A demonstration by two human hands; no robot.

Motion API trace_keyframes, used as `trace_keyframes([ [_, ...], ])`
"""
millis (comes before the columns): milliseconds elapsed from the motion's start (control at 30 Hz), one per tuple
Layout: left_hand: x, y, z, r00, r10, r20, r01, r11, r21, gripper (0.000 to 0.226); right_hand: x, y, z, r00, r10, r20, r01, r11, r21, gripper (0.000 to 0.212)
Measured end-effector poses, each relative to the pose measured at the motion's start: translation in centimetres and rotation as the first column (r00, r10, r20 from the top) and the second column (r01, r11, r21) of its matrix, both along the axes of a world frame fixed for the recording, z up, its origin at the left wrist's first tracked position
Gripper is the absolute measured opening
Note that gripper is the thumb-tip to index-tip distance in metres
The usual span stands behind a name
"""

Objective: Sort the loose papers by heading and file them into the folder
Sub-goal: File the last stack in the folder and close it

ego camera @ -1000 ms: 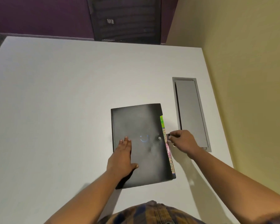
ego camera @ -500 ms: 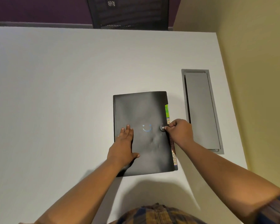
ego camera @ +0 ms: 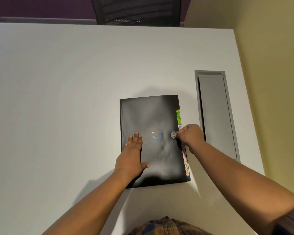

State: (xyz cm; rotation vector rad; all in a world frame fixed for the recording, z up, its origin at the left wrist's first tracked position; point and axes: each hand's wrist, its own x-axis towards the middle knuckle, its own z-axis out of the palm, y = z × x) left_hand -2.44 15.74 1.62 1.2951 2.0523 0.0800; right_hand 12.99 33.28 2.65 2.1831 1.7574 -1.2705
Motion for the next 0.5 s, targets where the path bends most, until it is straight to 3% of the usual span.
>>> trace_keyframes([
  [267, 0.1, 0.0, -0.3, 1.0, 0.006, 0.001, -0.006, 1.0, 0.02, 0.111, -0.2, -0.1, -0.6, 0.993, 0.105, 0.048, -0.107, 0.993, 0.056, 0.027],
  [500, 0.2, 0.0, 0.0, 1.0, 0.008, -0.003, -0.008, 1.0, 0.017, 0.11, 0.1, -0.3, -1.0, 0.988, 0.147, 0.037, -0.151, 0.982, 0.114, 0.012],
])
